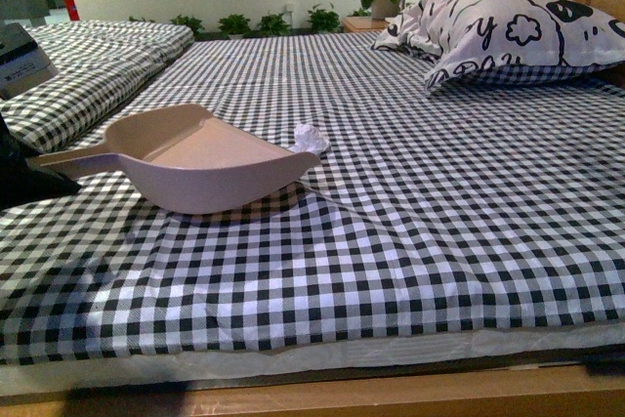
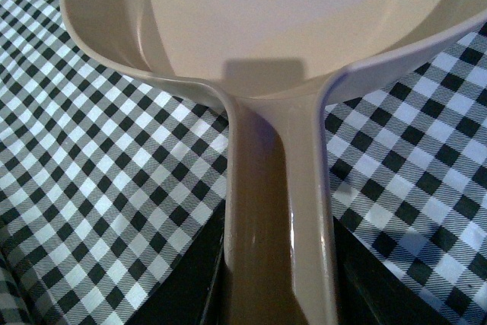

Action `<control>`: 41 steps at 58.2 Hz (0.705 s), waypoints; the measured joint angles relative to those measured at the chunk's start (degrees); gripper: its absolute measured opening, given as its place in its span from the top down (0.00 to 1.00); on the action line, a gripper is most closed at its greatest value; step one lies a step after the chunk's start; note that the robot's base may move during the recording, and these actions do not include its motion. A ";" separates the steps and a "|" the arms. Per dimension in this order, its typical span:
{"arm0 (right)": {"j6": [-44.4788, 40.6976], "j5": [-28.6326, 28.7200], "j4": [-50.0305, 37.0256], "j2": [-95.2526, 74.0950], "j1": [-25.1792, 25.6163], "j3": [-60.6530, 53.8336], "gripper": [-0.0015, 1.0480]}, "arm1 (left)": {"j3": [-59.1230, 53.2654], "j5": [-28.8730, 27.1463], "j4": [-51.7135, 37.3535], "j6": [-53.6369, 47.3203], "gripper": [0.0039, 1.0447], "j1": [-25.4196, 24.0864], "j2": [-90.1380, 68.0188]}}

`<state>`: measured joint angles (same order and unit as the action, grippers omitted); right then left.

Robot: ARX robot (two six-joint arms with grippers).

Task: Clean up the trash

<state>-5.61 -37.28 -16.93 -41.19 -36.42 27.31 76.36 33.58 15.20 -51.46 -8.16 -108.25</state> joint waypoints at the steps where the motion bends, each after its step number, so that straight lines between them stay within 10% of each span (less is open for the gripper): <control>1: 0.00 0.00 0.00 0.00 0.00 0.00 0.82 | 0.33 0.00 0.28 -0.22 0.74 0.00 -0.22; 41: 0.00 -0.02 0.00 0.00 0.00 0.00 0.82 | 19.87 -2.14 14.58 -8.35 0.74 1.31 -12.20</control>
<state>-5.61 -37.30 -16.93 -41.19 -36.42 27.31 96.23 31.44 29.78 -59.81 -6.85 -120.44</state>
